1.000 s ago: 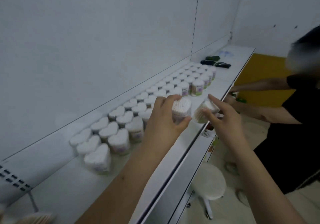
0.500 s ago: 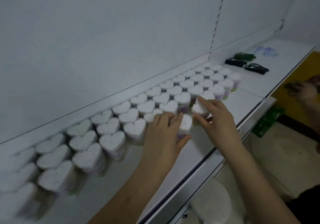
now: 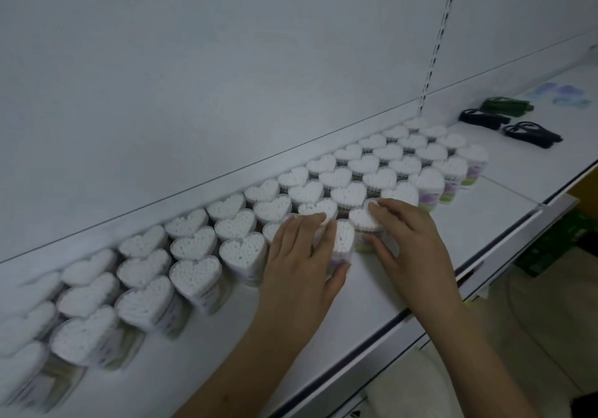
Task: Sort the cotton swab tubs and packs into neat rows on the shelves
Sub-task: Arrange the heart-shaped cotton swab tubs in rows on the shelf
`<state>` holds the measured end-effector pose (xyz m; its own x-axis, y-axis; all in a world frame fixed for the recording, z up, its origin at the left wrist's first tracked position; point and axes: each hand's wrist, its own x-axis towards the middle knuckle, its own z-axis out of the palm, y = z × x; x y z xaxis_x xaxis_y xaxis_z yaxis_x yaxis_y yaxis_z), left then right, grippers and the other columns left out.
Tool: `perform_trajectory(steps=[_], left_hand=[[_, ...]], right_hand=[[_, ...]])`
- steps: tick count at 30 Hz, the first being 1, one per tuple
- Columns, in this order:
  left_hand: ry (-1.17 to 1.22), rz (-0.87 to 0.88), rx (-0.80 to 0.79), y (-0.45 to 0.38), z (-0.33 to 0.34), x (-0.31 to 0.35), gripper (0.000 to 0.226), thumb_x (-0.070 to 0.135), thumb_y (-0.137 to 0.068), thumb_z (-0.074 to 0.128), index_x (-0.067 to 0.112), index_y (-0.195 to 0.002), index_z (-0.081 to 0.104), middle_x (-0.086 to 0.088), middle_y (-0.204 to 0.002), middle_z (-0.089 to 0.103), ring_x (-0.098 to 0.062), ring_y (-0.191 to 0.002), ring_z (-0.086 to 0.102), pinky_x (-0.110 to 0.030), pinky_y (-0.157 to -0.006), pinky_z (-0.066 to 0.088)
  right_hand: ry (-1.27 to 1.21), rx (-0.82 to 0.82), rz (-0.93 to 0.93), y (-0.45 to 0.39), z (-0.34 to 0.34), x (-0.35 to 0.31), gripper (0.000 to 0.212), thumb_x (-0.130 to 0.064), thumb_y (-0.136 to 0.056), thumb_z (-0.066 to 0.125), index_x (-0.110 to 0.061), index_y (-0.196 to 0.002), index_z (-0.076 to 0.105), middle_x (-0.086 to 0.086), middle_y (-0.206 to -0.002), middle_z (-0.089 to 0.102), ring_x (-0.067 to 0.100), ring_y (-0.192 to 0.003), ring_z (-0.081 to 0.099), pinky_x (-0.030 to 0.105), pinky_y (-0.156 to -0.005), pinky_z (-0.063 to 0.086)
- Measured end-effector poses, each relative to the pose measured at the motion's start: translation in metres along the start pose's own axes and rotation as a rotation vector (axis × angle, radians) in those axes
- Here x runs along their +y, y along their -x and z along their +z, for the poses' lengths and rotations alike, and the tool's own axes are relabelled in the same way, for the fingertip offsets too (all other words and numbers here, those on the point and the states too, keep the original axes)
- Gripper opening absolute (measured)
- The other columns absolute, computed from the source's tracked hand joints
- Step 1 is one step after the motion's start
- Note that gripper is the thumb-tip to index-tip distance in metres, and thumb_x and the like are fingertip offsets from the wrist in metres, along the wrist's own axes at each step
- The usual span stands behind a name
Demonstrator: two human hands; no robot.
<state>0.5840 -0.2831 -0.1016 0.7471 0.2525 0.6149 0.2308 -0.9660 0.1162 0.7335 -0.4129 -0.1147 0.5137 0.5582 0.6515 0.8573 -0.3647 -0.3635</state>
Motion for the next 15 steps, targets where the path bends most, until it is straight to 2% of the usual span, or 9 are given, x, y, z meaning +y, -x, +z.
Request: perform_trajectory(steps=[6,9,12,15], left_hand=[[0.029,-0.097,0.048,-0.0042,0.0041,0.0063,0.053,0.032,-0.087,0.071,0.008,-0.133,0.059,-0.006,-0.125,0.059,-0.026,-0.122,0.052,-0.042,-0.114,0.033],[0.081,-0.136,0.073,-0.0027,0.0076,0.0095,0.046,0.030,-0.085,0.073,0.009,-0.125,0.061,-0.006,-0.124,0.058,-0.026,-0.122,0.053,-0.040,-0.112,0.035],[0.089,-0.130,0.071,-0.0024,0.0096,0.0088,0.048,0.029,-0.086,0.073,0.010,-0.129,0.060,-0.005,-0.125,0.058,-0.026,-0.122,0.054,-0.039,-0.112,0.035],[0.054,-0.130,0.076,-0.0034,0.0091,0.0084,0.052,0.031,-0.085,0.074,0.012,-0.131,0.061,-0.004,-0.124,0.060,-0.024,-0.118,0.053,-0.039,-0.105,0.039]], right_hand=[[-0.035,-0.012,-0.033,-0.0023,0.0002,0.0052,0.048,-0.009,-0.081,0.078,-0.008,-0.127,0.065,0.007,-0.131,0.061,0.026,-0.119,0.055,0.021,-0.105,0.034],[-0.040,-0.020,-0.016,-0.0031,0.0018,0.0044,0.048,-0.009,-0.081,0.079,-0.009,-0.128,0.065,0.006,-0.132,0.061,0.025,-0.121,0.055,0.022,-0.106,0.036],[-0.044,0.002,-0.014,-0.0058,0.0056,0.0019,0.048,-0.004,-0.080,0.080,-0.006,-0.126,0.066,0.008,-0.130,0.062,0.027,-0.120,0.055,0.024,-0.106,0.036],[-0.035,0.020,-0.021,-0.0080,0.0064,-0.0006,0.047,-0.001,-0.078,0.079,-0.004,-0.124,0.067,0.010,-0.127,0.063,0.028,-0.119,0.056,0.020,-0.109,0.032]])
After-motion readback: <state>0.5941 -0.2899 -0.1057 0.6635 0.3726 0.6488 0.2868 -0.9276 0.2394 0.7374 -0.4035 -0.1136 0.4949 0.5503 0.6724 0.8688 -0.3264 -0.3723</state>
